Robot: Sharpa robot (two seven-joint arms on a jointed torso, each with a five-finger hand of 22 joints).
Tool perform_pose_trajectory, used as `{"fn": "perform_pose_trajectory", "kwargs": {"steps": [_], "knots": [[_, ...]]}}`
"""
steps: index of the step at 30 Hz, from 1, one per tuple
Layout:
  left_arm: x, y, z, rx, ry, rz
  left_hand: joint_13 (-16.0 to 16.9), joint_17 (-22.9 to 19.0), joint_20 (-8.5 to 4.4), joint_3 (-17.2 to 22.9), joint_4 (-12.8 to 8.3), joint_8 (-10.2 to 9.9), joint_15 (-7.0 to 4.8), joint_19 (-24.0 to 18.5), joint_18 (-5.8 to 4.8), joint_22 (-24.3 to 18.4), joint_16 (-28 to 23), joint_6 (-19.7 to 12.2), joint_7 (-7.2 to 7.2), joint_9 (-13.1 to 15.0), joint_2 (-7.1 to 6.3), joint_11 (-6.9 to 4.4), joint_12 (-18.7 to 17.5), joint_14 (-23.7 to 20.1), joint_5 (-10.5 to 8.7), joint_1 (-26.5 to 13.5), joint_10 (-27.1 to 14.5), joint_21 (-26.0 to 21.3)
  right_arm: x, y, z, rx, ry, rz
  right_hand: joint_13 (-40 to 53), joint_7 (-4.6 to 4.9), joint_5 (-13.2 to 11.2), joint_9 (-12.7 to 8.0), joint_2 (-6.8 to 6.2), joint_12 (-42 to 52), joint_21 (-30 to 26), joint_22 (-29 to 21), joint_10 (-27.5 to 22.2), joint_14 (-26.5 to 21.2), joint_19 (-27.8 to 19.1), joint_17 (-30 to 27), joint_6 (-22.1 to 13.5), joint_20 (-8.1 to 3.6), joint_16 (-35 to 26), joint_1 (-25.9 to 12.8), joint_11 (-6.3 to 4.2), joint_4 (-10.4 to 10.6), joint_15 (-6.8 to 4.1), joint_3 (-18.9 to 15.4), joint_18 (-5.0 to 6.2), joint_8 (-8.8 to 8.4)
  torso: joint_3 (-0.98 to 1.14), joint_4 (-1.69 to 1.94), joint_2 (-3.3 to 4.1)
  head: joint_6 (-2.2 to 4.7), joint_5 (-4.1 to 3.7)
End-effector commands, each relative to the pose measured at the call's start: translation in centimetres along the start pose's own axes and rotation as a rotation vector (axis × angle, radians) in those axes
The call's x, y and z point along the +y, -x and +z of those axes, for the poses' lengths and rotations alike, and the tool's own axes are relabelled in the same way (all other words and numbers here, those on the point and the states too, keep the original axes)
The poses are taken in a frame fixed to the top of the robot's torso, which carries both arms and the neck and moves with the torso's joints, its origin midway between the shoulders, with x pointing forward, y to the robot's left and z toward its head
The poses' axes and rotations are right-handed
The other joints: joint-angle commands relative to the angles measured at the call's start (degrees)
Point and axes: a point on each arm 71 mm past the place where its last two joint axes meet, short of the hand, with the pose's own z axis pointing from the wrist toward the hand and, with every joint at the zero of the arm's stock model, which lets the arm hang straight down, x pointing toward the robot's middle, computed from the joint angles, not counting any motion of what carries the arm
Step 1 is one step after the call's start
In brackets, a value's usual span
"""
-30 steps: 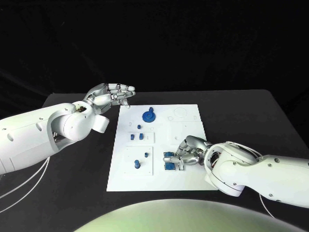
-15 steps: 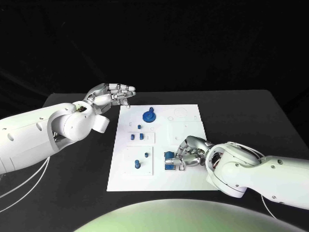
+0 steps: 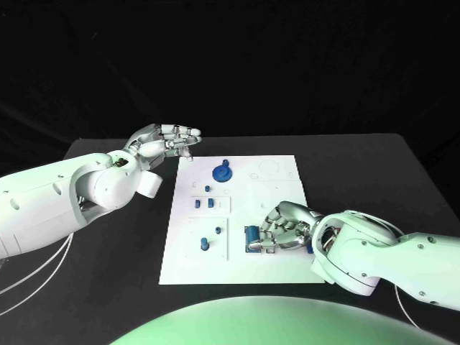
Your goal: Assemble the parts on the task board
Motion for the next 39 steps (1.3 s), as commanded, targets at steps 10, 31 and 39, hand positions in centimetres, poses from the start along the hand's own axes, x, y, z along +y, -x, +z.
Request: {"fn": "perform_pose_trajectory", "kwargs": {"steps": [10,31,39], "knots": [[-0.1,-0.2,0.0,0.019,-0.005,-0.002,-0.02,-0.05,-0.01,-0.27,0.19,0.08,0.21,0.34,0.82,-0.05,-0.1,-0.5,1.1,-0.07,0.47,0.04,0.4,-0.18,0.32,0.0,-0.24,-0.22,-0.3,-0.1,0.6,0.034,-0.009,-0.031,7.04,-0.59,-0.05,-0.43,1.51,0.81,0.61,14.02,2.13,4.54,4.38,7.82,0.61,-0.56,0.37,3.05,-0.61,-0.58,-0.62,2.93,-0.88,-0.79,-0.03,0.09,0.05,0.01,0.12],[0.0,-0.2,-0.1,0.021,0.001,-0.006,-0.02,-0.08,-0.01,-0.25,0.28,0.11,0.22,0.38,0.81,-0.1,-0.09,-0.52,1.11,-0.08,0.57,0.05,0.52,-0.2,0.33,-0.02,-0.29,-0.29,-0.6,0.4,0.7,-0.028,-0.023,-0.027,7.7,-0.62,-0.21,-1.23,-0.55,1.56,0.84,14.08,2.5,4.52,4.45,7.83,1.8,-0.7,0.33,4.29,-0.67,0.0,-0.7,5.87,-0.93,-1.63,0.0,0.05,0.02,0.01,0.15],[-0.1,-0.1,-0.1,0.017,-0.002,-0.005,-0.02,-0.08,-0.01,-0.25,0.28,0.11,0.22,0.38,0.81,-0.1,-0.09,-0.52,1.11,-0.08,0.57,0.05,0.52,-0.2,0.33,-0.02,-0.29,-0.29,-1.9,3.2,-0.5,-0.128,0.001,0.023,6.82,0.27,-0.13,-1.61,-1.45,-0.27,-1.6,13.36,1.79,4.14,3.4,6.08,-0.35,-0.35,-0.4,3.78,0.03,-0.23,-0.19,6.44,-0.4,-3.06,-0.03,-0.1,-0.11,0.01,0.07]]}}
